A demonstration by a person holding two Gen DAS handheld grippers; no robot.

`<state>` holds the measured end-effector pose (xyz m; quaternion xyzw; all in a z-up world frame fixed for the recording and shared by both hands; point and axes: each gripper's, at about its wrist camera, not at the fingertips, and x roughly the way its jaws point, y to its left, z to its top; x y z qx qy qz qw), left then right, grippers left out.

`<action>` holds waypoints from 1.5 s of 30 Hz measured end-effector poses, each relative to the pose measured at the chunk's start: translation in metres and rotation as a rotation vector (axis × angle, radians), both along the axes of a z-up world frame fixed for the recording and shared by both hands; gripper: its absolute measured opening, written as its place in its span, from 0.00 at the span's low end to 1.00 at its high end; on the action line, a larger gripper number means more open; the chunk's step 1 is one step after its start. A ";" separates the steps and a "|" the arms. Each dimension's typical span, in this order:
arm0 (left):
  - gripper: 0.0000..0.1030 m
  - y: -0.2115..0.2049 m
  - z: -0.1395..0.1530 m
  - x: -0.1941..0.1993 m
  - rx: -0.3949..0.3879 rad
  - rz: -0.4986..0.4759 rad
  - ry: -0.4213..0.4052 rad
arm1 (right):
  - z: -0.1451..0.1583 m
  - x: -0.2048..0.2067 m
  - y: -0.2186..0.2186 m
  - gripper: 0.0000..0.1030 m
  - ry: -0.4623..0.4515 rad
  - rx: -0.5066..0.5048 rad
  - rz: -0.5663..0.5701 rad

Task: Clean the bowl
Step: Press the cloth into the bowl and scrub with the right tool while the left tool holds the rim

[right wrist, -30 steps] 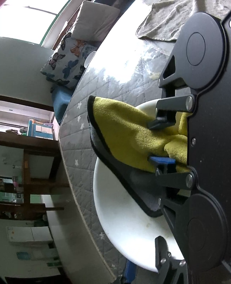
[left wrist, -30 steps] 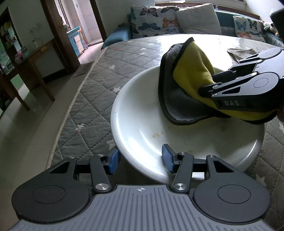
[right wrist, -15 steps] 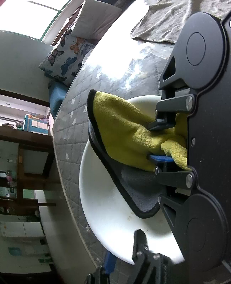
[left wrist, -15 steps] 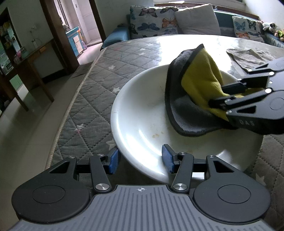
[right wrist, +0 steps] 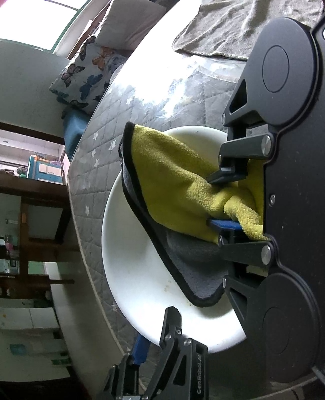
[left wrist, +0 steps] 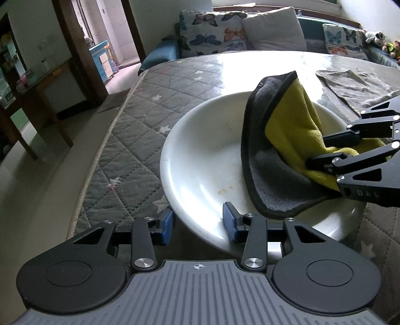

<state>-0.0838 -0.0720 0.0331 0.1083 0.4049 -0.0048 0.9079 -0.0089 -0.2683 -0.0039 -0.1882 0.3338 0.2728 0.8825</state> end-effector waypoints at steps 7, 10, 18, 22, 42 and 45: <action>0.42 -0.001 0.000 0.001 0.020 -0.014 -0.002 | -0.002 0.010 0.002 0.29 -0.030 0.001 -0.017; 0.42 -0.002 0.000 0.002 0.028 -0.015 -0.003 | -0.002 0.017 0.002 0.29 -0.031 0.004 -0.019; 0.42 -0.004 0.000 0.013 0.065 -0.032 -0.010 | -0.004 0.031 0.004 0.29 -0.044 0.003 -0.021; 0.42 -0.003 -0.001 0.018 0.076 -0.047 -0.009 | -0.004 0.039 0.007 0.29 -0.054 -0.007 -0.014; 0.43 0.001 -0.003 0.034 0.092 -0.076 0.001 | -0.007 0.032 0.008 0.28 -0.111 -0.069 0.004; 0.46 -0.003 -0.004 0.033 0.101 -0.062 -0.002 | -0.007 0.027 0.005 0.28 -0.104 -0.062 -0.005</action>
